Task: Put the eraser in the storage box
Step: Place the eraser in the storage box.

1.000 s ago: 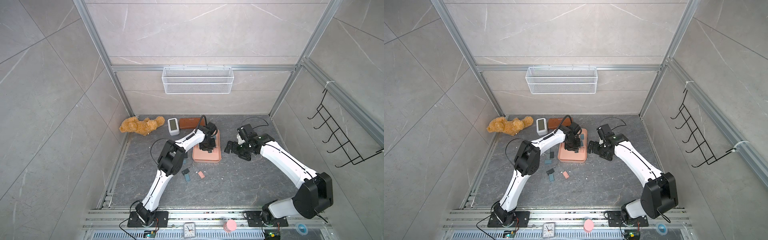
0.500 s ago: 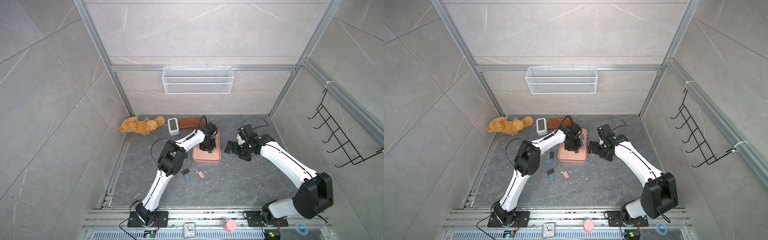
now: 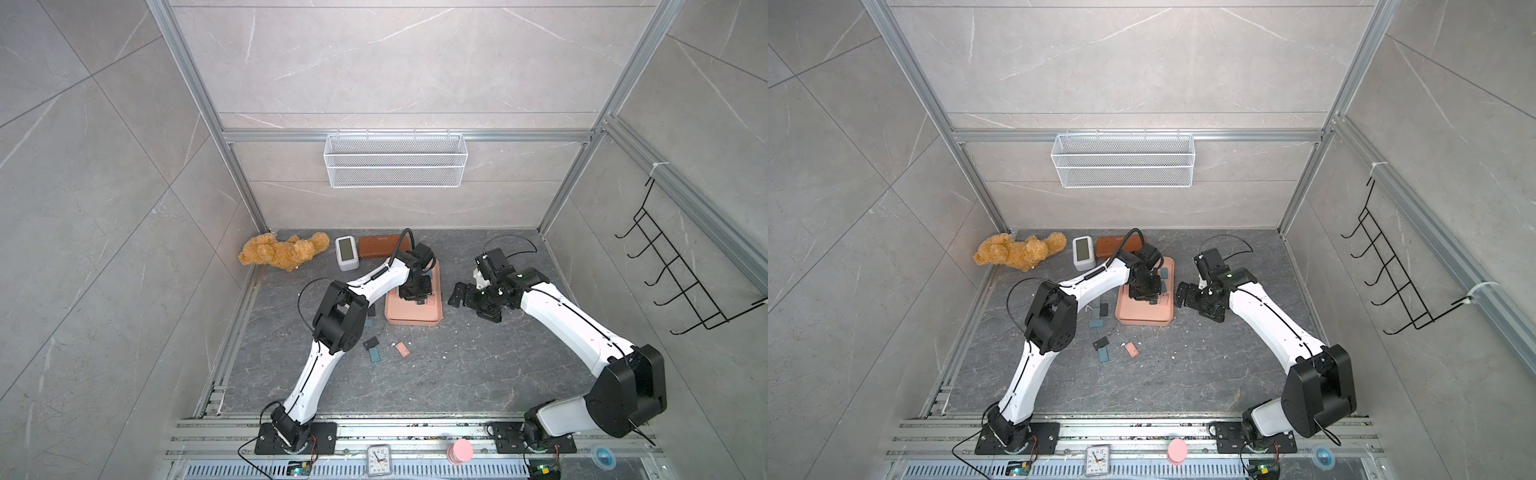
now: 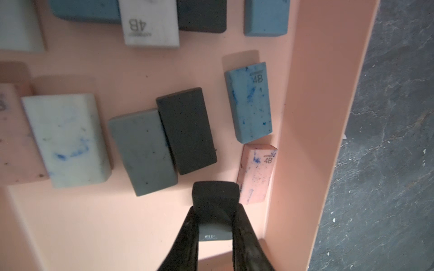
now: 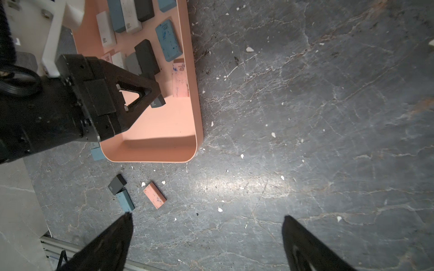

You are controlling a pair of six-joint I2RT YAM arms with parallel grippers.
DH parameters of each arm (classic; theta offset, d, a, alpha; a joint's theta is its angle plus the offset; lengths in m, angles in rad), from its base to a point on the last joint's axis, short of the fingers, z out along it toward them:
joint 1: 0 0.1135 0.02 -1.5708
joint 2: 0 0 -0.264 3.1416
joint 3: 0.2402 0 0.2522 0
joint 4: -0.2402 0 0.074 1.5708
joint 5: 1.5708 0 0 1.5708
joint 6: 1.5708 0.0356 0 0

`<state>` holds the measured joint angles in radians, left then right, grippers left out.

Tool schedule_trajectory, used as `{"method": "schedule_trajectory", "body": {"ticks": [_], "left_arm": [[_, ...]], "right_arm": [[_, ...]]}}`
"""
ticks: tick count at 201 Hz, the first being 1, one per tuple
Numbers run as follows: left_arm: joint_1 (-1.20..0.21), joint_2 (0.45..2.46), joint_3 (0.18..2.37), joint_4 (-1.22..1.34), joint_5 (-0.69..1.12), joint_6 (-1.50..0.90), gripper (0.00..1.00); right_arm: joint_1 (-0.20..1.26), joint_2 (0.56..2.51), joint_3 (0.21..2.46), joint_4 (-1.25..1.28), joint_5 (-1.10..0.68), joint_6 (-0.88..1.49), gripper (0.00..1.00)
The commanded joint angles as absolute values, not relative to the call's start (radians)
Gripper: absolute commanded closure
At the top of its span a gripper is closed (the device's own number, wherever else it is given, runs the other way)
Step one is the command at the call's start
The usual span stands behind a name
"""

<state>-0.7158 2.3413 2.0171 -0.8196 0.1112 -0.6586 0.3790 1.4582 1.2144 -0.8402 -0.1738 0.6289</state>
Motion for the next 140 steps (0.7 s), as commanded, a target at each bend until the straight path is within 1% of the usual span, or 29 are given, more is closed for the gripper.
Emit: {"method": "schedule_trajectory", "body": {"ticks": [1,91,140], "left_arm": [[-0.722,2.266,2.029,-0.849,0.105,-0.631,0.85],[-0.721,2.286,1.994,-0.871,0.135,-0.597,0.85],[-0.721,2.324,2.012,-0.870,0.149,-0.594,0.85]], "right_arm": [[0.376,1.466,1.199,-0.835,-0.183,0.635,0.00],[0.376,1.473,1.196,-0.835,-0.177,0.637,0.01],[0.375,1.481,1.205,-0.836,-0.177,0.635,0.00]]}}
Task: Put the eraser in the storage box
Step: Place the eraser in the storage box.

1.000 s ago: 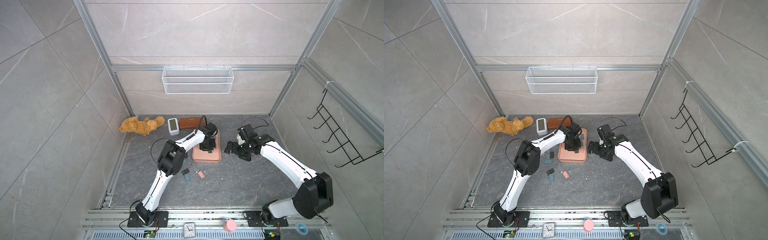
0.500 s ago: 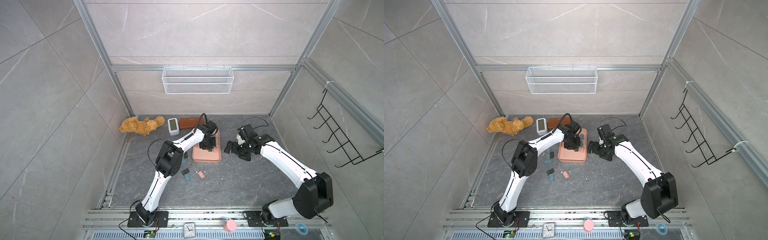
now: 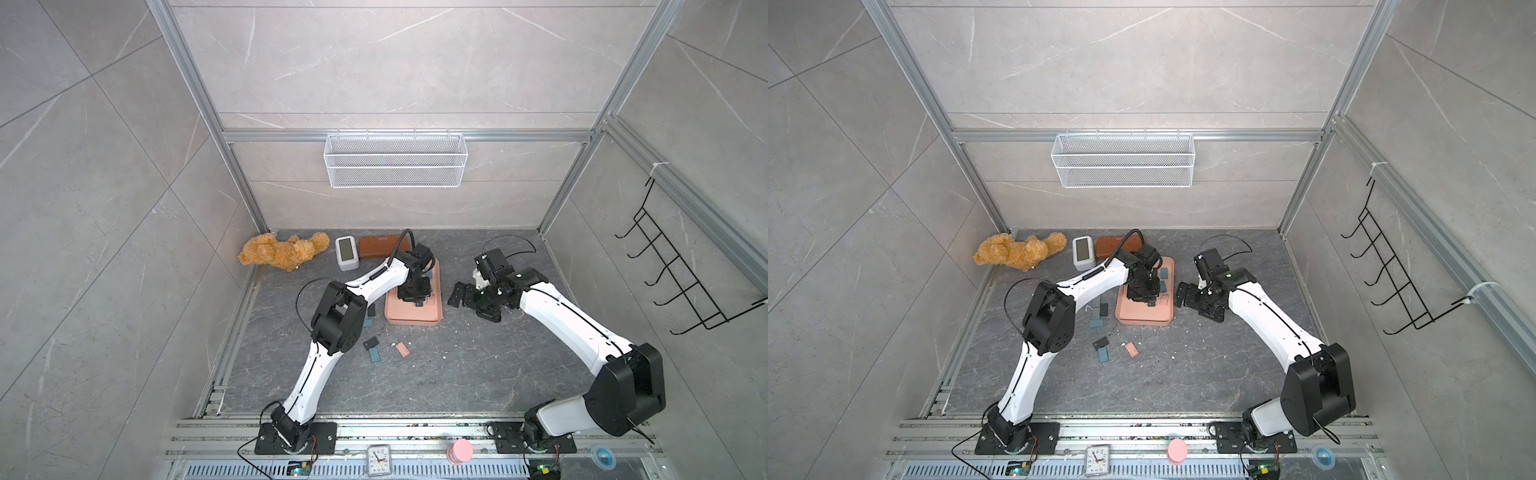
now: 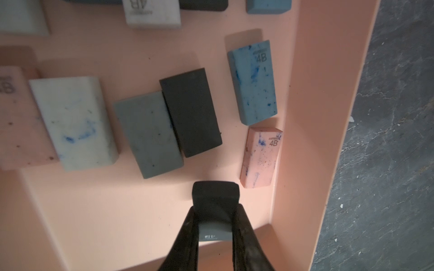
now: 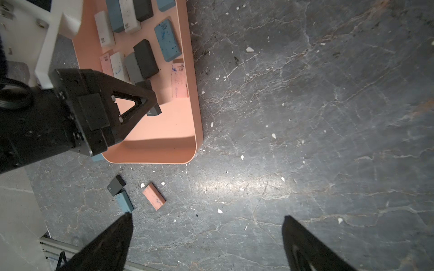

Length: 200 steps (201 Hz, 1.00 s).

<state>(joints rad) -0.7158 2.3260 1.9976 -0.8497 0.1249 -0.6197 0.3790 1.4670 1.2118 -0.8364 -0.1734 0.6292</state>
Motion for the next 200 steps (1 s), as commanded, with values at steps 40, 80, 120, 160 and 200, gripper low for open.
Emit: {"method": "schedule_trajectory", "body": {"ticks": [40,80,120,160,200], "left_arm": [[-0.721,2.373,2.050,-0.882,0.167,-0.592,0.84],[-0.722,2.379,2.038,-0.881,0.166,-0.588,0.83],[-0.720,2.412,2.085,-0.895,0.160,-0.588,0.82],[-0.716,2.439,2.134,-0.902,0.156,-0.598,0.82],[-0.716,2.455,2.152,-0.919,0.162,-0.594,0.74]], "right_arm": [[0.375,1.485,1.207,-0.841,-0.173,0.633,0.00],[0.375,1.485,1.206,-0.841,-0.170,0.634,0.01],[0.376,1.486,1.206,-0.840,-0.172,0.635,0.00],[0.374,1.483,1.207,-0.846,-0.168,0.630,0.00],[0.374,1.482,1.212,-0.852,-0.163,0.625,0.01]]}}
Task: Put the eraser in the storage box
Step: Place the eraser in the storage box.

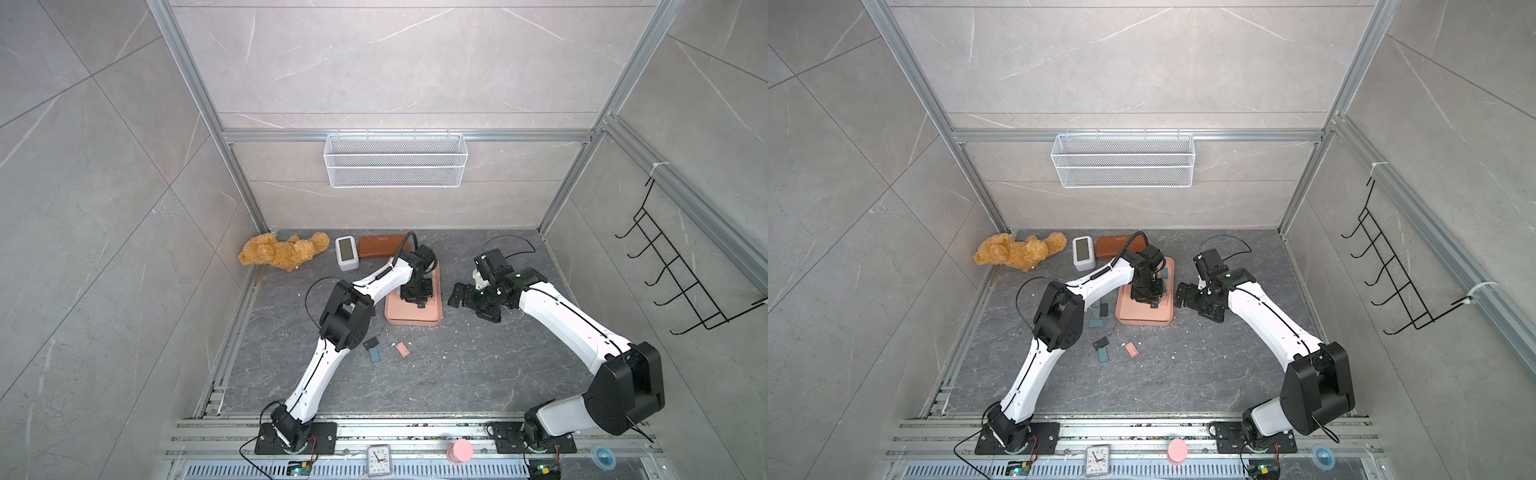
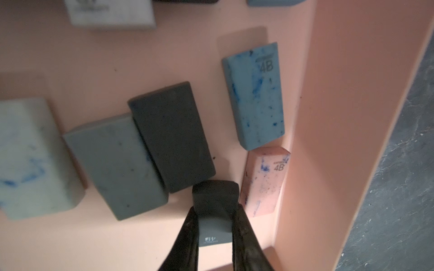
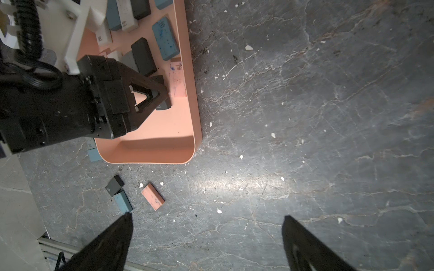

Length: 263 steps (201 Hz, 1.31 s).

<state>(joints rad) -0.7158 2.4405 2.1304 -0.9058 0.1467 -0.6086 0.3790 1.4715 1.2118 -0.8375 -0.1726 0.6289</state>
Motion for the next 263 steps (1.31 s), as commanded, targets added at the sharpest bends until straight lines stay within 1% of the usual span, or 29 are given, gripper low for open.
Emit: {"method": "schedule_trajectory", "body": {"ticks": [1,22,76,117,141,145,206,224,263], "left_arm": [[-0.716,2.455,2.150,-0.919,0.163,-0.594,0.74],[-0.716,2.446,2.144,-0.919,0.159,-0.594,0.70],[-0.716,2.430,2.168,-0.930,0.149,-0.602,0.65],[-0.716,2.378,2.140,-0.937,0.127,-0.609,0.58],[-0.716,2.339,2.106,-0.936,0.115,-0.611,0.52],[-0.717,2.301,2.102,-0.934,0.114,-0.612,0.51],[-0.699,2.096,1.937,-0.911,0.072,-0.617,0.34],[-0.686,2.018,1.855,-0.882,0.064,-0.623,0.27],[-0.638,1.864,1.669,-0.825,0.064,-0.643,0.15]], "right_arm": [[0.374,1.481,1.212,-0.852,-0.163,0.625,0.00],[0.374,1.482,1.212,-0.852,-0.164,0.623,0.00],[0.374,1.481,1.215,-0.845,-0.173,0.627,0.00],[0.374,1.477,1.216,-0.835,-0.175,0.632,0.00],[0.374,1.478,1.222,-0.827,-0.175,0.632,0.01],[0.375,1.479,1.224,-0.826,-0.175,0.632,0.00],[0.390,1.482,1.214,-0.793,-0.140,0.630,0.00],[0.418,1.479,1.200,-0.782,-0.119,0.614,0.00],[0.540,1.489,1.156,-0.747,-0.058,0.584,0.00]]}}
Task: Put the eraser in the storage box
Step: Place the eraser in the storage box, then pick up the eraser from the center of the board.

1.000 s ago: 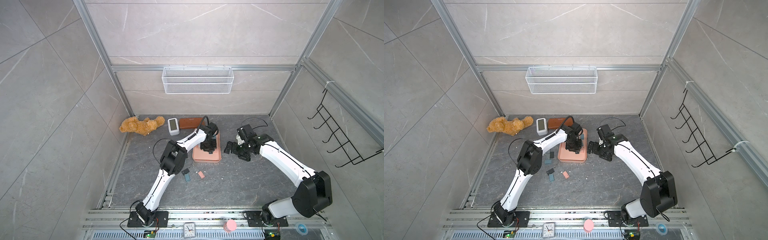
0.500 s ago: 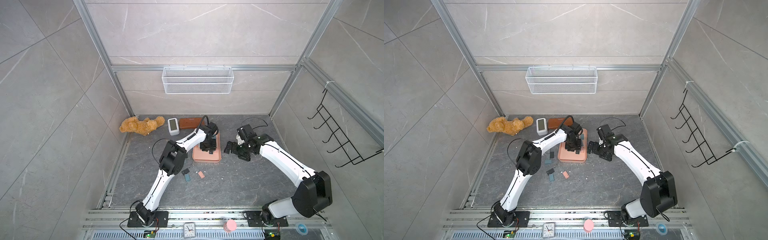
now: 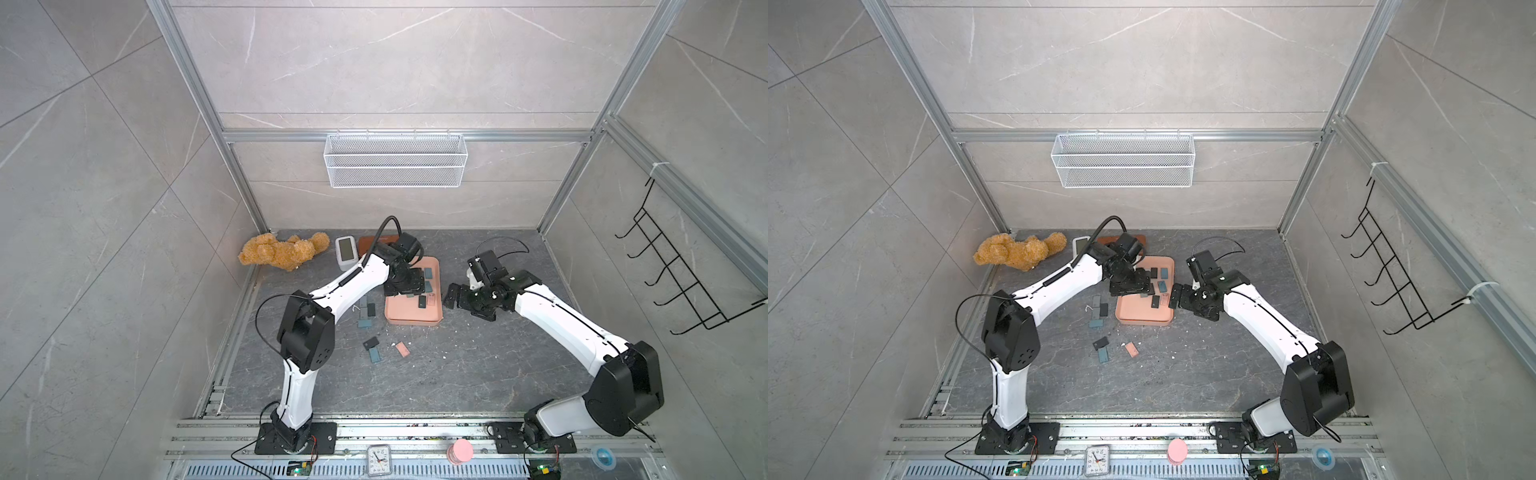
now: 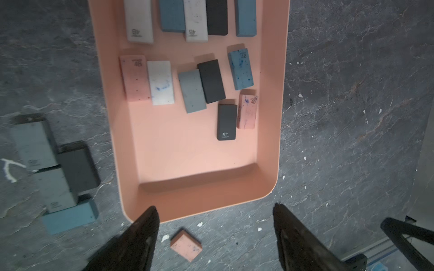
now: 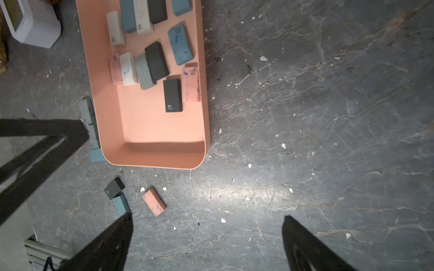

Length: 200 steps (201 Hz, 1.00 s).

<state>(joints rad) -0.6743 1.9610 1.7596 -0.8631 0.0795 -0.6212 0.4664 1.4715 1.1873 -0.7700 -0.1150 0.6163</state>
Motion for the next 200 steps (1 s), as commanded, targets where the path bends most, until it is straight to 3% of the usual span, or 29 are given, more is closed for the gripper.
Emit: {"method": "schedule_trajectory", "body": {"ticks": [1,48,128,200], "left_arm": [[-0.636,1.860,1.665,-0.823,0.064,-0.644,0.15],[-0.558,1.698,1.436,-0.745,0.099,-0.683,0.01],[-0.383,1.455,1.065,-0.581,0.255,-0.806,0.01],[-0.374,1.365,0.896,-0.507,0.307,-0.879,0.01]], "right_arm": [[0.543,1.490,1.155,-0.745,-0.056,0.583,0.00],[0.702,1.540,1.146,-0.700,-0.002,0.580,0.00],[0.865,1.703,1.214,-0.677,0.050,0.547,0.00],[0.947,1.825,1.252,-0.650,0.060,0.541,0.00]]}}
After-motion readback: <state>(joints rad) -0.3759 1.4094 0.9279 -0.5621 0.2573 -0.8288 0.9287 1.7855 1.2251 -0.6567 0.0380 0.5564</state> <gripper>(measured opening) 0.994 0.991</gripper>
